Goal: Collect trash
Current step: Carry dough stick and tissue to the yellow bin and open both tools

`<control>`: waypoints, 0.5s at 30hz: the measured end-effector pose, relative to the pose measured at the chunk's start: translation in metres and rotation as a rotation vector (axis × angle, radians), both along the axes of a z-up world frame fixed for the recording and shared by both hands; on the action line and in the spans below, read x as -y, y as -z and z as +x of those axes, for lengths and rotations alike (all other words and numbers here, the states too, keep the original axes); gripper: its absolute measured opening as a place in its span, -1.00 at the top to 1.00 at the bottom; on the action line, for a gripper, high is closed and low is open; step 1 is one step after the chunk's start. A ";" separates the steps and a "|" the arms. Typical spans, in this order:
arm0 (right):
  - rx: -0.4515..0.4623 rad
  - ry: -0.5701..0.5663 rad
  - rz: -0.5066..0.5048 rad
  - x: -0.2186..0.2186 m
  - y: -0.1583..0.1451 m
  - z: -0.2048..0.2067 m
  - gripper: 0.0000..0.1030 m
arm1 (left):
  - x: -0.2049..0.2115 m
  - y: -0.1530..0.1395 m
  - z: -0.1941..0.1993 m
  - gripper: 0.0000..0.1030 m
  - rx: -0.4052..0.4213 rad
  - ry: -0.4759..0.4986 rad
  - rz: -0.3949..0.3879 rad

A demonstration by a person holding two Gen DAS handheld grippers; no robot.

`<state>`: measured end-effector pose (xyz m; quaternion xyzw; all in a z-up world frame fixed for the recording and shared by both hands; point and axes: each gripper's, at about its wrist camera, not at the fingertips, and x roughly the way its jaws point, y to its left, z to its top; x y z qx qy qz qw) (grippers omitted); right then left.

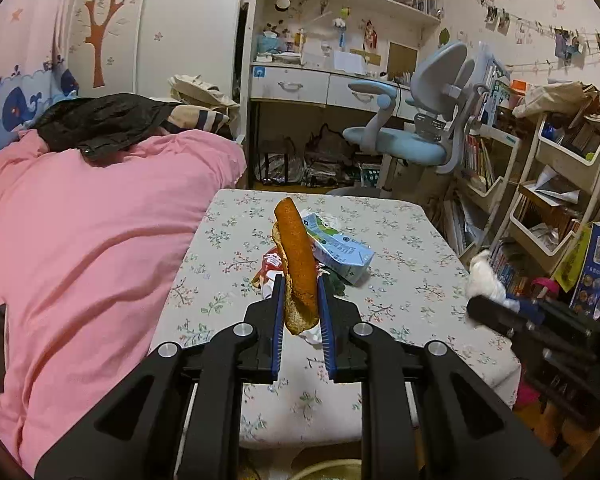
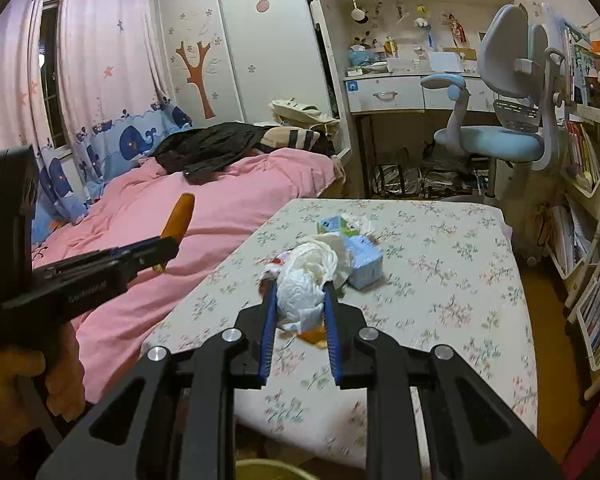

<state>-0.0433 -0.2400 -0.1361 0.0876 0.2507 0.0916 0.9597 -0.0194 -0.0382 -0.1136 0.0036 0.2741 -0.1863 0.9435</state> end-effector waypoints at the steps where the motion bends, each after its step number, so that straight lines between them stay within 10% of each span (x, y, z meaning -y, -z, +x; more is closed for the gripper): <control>1: -0.001 -0.003 0.002 -0.001 0.000 -0.004 0.56 | -0.001 0.000 -0.004 0.70 0.000 0.001 0.000; 15: -0.117 -0.100 0.031 -0.034 0.030 -0.059 0.54 | -0.008 0.002 -0.066 0.70 -0.015 0.009 0.007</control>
